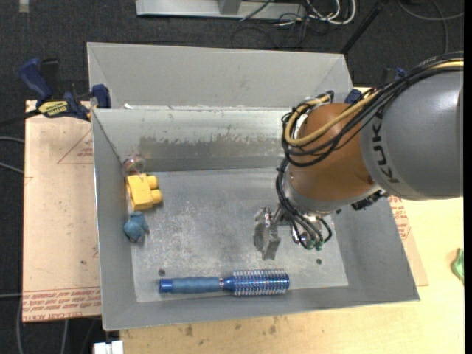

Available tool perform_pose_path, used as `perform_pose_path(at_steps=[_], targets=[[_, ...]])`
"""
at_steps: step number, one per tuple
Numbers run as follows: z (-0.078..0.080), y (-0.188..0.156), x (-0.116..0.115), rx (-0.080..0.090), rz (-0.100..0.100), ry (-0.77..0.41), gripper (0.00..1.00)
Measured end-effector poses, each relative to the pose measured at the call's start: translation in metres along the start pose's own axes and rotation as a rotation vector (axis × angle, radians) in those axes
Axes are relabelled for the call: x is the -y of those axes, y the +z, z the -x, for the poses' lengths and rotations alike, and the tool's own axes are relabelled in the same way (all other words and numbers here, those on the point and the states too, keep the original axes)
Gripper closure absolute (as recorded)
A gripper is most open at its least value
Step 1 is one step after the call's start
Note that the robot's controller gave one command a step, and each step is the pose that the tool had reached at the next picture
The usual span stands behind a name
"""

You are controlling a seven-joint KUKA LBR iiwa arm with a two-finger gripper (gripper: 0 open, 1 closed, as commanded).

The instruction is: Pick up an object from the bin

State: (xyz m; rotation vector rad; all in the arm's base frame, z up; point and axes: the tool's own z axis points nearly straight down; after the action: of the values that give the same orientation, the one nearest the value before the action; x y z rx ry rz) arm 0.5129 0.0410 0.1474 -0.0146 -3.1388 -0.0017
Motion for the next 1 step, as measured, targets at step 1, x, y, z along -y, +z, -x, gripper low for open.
perform_pose_path(at_steps=[1], targets=[[0.0007,-0.0017,0.0,0.003,0.0,-0.001,0.0]])
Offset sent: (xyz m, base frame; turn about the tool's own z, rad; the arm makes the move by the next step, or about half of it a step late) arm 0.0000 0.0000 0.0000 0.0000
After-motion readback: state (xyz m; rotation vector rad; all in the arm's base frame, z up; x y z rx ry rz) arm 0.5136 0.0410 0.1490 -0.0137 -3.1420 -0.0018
